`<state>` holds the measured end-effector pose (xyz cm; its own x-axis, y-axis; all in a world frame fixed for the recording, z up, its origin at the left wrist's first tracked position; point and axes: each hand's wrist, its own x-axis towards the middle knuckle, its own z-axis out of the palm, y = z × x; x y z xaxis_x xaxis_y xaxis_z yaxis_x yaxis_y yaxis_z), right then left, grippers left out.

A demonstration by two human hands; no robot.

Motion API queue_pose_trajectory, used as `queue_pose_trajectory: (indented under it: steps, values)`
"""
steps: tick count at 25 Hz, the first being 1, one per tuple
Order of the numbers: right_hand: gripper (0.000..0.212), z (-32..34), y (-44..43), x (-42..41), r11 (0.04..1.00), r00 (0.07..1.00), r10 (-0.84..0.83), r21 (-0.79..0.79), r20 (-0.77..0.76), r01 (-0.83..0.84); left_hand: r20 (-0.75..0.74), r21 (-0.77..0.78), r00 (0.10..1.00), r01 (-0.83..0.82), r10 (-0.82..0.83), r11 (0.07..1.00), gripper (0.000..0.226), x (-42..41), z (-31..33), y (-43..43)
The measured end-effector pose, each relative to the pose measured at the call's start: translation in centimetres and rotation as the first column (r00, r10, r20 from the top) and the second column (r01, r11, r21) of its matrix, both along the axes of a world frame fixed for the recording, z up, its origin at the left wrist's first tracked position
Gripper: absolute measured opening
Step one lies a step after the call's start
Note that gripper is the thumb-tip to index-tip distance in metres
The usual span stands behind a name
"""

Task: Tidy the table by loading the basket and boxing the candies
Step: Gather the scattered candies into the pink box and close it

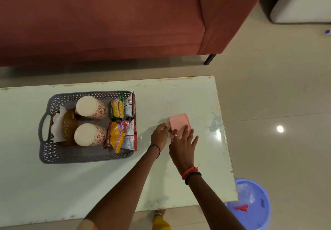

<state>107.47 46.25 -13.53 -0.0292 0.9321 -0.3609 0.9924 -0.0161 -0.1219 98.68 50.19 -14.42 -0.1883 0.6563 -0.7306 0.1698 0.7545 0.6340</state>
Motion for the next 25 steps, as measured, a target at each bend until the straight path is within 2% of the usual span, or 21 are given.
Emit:
queue_pose_trajectory:
  steps: [4, 7, 13, 14, 16, 17, 20, 22, 25]
  values:
    - [0.042, 0.1, 0.0, 0.5, 1.0, 0.997, -0.013, 0.026, -0.079, 0.015, -0.044, 0.013, 0.995, 0.086, -0.086, 0.996, 0.038, -0.1, 0.0, 0.0]
    - [0.048, 0.1, 0.3, 1.3, 1.0, 0.991, 0.026, 0.016, -0.134, -0.025, -0.09, 0.03, 0.987, 0.138, -0.135, 0.99, 0.037, -0.1, 0.0, -0.1]
    - [0.052, -0.1, 0.8, 1.8, 0.998, 0.987, 0.053, 0.024, -0.152, -0.05, -0.287, 0.079, 0.904, 0.351, -0.316, 0.933, 0.044, 0.0, 0.1, -0.3]
    - [0.051, -0.2, 0.8, 1.8, 0.999, 0.987, 0.047, 0.026, -0.153, -0.044, -0.369, 0.09, 0.864, 0.4, -0.342, 0.912, 0.049, 0.0, 0.3, -0.4]
    - [0.05, -0.4, 0.8, 1.7, 0.999, 0.987, 0.036, 0.021, -0.157, -0.033, -0.563, 0.084, 0.682, 0.609, -0.467, 0.789, 0.059, -0.1, 0.4, -0.9]
    - [0.049, -0.4, 0.7, 1.7, 0.999, 0.986, 0.028, 0.023, -0.164, -0.025, -0.596, 0.069, 0.605, 0.693, -0.528, 0.717, 0.062, -0.1, 0.4, -1.2]
    - [0.048, -0.4, 0.7, 1.7, 1.0, 0.984, 0.006, 0.023, -0.178, -0.002, -0.624, 0.009, 0.474, 0.799, -0.621, 0.602, 0.065, -0.2, 0.1, -1.9]
    - [0.05, -0.4, 0.6, 1.6, 1.0, 0.983, 0.005, 0.025, -0.183, 0.0, -0.654, -0.009, 0.406, 0.84, -0.638, 0.543, 0.062, -0.1, 0.2, -1.8]
    - [0.051, -0.4, 0.7, 1.6, 1.0, 0.984, 0.01, 0.011, -0.178, -0.008, -0.643, -0.06, 0.421, 0.805, -0.64, 0.59, 0.06, 0.6, 0.7, -1.3]
